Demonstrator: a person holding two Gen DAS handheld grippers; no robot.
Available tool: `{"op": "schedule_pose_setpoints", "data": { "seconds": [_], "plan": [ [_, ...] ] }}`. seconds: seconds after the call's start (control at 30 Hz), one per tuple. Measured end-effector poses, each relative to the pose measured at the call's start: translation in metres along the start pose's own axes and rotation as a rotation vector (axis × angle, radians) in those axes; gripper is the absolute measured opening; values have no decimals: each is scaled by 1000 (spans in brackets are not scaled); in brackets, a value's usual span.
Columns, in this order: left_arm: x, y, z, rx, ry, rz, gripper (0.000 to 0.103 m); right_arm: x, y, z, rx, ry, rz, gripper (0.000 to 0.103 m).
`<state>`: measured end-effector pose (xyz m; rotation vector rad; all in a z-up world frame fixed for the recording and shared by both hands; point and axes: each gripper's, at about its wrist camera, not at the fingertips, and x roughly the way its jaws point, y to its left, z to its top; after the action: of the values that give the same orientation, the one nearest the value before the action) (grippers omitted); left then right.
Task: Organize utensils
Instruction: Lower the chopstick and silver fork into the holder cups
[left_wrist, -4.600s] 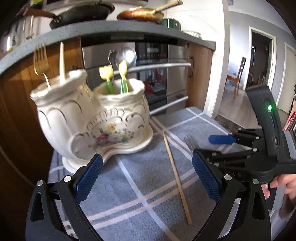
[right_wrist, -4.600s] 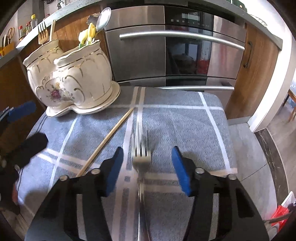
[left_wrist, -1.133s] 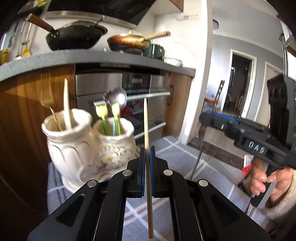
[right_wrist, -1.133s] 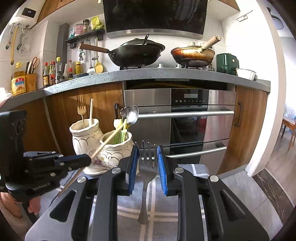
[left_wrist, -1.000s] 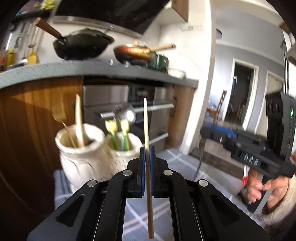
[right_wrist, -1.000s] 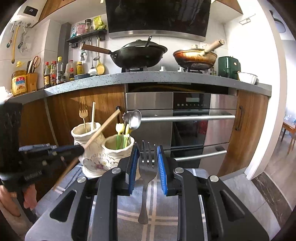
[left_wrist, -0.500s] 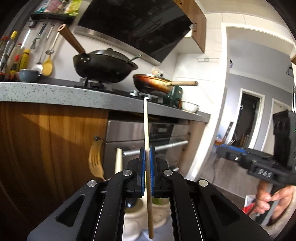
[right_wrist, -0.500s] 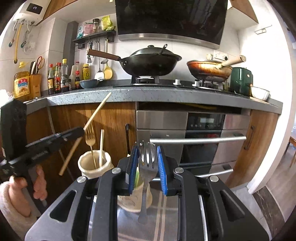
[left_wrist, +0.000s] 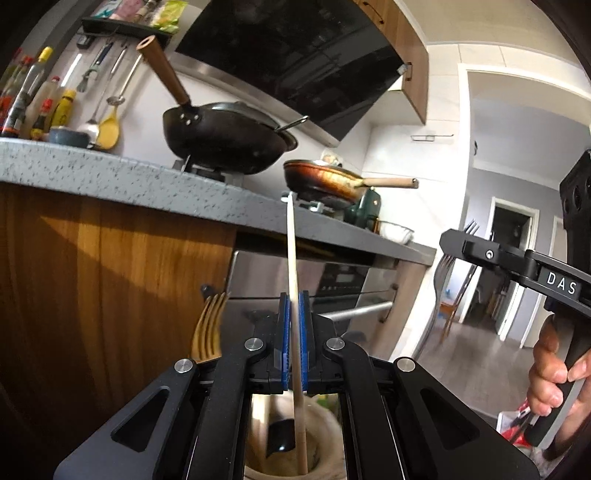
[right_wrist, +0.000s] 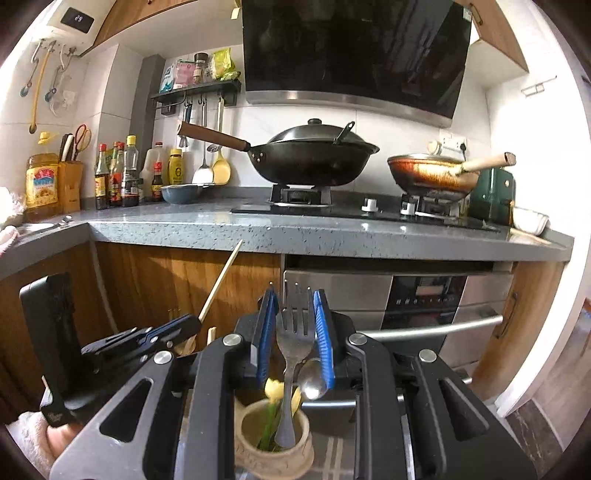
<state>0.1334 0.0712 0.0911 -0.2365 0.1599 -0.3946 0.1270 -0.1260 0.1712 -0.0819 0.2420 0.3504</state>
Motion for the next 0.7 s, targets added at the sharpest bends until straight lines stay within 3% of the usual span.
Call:
{"op": "schedule_pose_setpoints", "data": {
  "seconds": [0.3,0.7],
  "plan": [
    [7,0,-18,48,7,12,5,27,-4,-30,36,32,-11,21],
    [-10,-6,-36,93,120,-26,5,39,-15,-67,106,144,25,21]
  ]
}}
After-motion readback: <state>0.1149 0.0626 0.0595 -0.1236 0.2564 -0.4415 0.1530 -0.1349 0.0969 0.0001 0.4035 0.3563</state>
